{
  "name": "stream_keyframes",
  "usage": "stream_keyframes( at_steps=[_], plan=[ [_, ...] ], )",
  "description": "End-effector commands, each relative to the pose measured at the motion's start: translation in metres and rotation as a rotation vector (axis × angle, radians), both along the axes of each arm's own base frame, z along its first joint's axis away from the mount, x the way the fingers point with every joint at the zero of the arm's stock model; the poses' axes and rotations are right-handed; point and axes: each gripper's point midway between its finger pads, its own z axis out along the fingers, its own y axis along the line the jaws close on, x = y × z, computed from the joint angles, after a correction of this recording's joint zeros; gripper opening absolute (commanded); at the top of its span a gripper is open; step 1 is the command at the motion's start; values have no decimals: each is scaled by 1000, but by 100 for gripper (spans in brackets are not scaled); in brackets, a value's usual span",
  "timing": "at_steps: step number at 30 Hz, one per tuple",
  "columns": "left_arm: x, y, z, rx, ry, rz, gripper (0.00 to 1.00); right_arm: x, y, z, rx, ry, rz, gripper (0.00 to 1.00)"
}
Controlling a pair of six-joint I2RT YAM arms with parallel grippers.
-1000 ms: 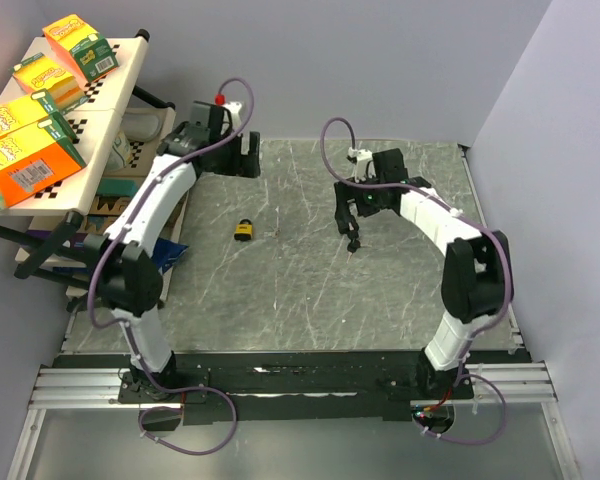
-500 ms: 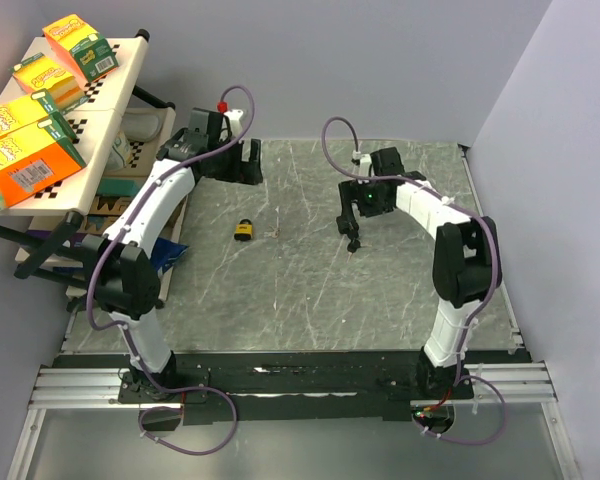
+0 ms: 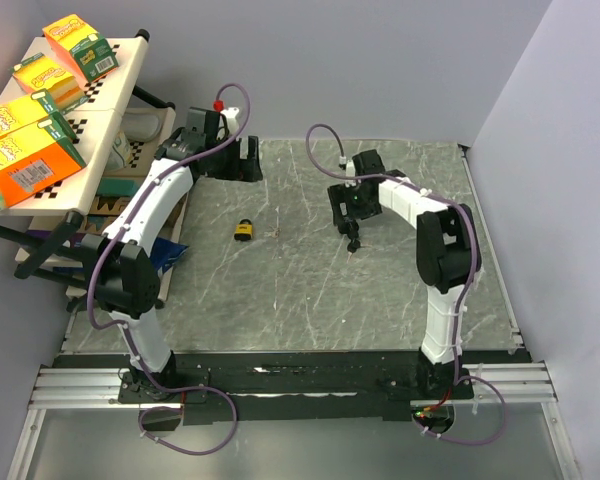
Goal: Lock with the key
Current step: Pick up the lock from the center of the board.
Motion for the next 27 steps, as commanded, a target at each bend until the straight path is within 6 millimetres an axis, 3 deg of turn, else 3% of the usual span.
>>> stream_keyframes(
  at_steps=[1,17,19,22,25,27],
  plan=[
    [10,-2,18,-36,-51,18,96,10,11,-1,-13,7,-12,93],
    [16,12,11,9,-62,94,96,-4,18,-25,-100,78,-61,81],
    [19,16,13,31,-75,110,96,-4,18,-27,-119,74,-63,74],
    [20,22,15,25,-78,118,96,-5,23,-25,-113,64,-43,50],
    [17,20,20,-28,-70,75,96,-7,25,-15,-90,46,-8,28],
    [11,16,21,-62,-56,13,96,-4,27,5,-49,-6,9,18]
  ],
)
